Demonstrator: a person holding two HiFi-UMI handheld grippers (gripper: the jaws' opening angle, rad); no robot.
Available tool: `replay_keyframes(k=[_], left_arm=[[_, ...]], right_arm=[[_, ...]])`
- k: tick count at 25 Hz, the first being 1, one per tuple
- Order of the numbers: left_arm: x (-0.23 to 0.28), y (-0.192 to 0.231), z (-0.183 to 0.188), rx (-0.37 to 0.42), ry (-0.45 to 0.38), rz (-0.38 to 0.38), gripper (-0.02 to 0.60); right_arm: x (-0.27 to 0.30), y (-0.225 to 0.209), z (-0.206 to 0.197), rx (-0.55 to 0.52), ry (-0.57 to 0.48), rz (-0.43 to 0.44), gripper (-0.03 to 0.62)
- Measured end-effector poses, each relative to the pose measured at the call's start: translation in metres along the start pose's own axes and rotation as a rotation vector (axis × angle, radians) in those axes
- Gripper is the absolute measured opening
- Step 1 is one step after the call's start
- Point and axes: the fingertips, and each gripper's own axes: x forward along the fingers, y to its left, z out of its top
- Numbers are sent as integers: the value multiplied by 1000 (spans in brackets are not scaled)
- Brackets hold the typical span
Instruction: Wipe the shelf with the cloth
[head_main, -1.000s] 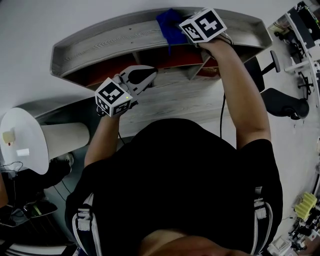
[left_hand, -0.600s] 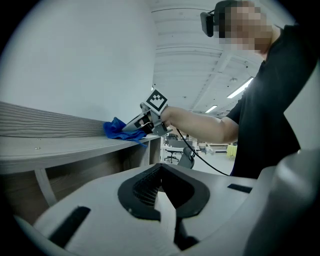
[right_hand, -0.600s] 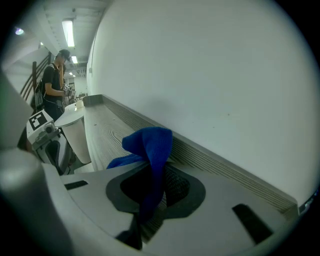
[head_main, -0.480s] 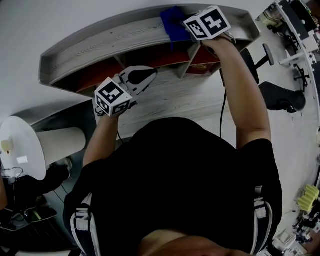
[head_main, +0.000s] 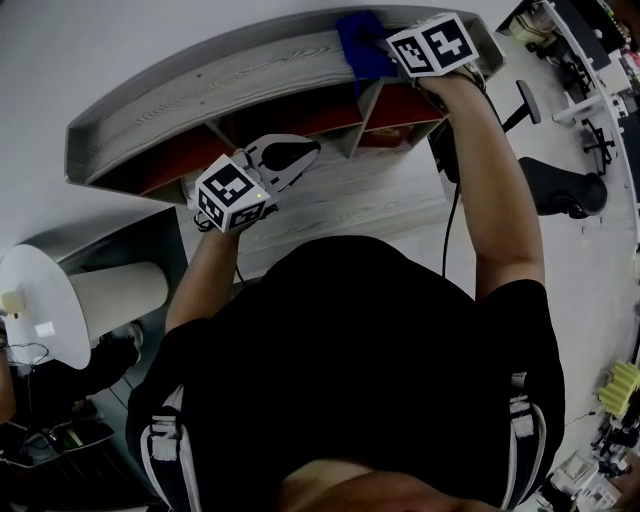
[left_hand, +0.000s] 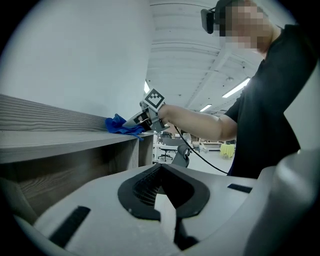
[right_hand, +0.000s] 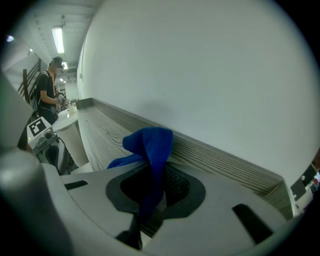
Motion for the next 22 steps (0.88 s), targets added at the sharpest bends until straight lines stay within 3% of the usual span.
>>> replay_keyframes(k=[22], left_arm=[[67, -15, 0, -5, 18, -66, 17]], right_arm=[[-45, -97, -57, 116, 5, -100, 54]])
